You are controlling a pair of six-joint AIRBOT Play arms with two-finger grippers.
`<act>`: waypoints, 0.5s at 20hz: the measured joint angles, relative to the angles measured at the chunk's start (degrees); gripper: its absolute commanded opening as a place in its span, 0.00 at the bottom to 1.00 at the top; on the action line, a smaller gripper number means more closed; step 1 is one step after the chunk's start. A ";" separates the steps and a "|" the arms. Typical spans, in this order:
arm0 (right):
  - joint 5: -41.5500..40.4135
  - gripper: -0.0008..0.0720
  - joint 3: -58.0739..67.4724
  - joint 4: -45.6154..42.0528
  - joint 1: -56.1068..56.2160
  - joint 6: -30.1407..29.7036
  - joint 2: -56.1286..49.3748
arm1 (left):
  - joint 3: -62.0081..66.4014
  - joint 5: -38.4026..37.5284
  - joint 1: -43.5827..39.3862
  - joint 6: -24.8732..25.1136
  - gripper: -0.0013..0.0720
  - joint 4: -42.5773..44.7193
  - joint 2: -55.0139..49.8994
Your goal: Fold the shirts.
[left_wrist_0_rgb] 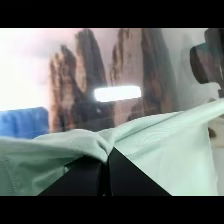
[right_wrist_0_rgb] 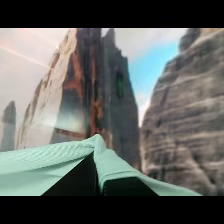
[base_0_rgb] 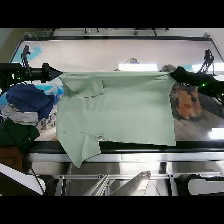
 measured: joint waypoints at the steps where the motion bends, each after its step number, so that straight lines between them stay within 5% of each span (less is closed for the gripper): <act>1: 0.70 0.04 1.25 -0.02 -0.17 -0.15 -0.92 | 0.00 -0.48 0.20 0.02 0.05 -0.02 -0.33; 5: 4.79 0.04 5.44 -0.09 -0.42 -0.55 -4.42 | 0.00 -1.29 0.48 0.02 0.05 0.04 -1.01; 10: 16.52 0.04 6.67 -3.34 -3.10 -0.26 -5.35 | -1.68 6.43 1.99 -2.03 0.05 0.68 -1.03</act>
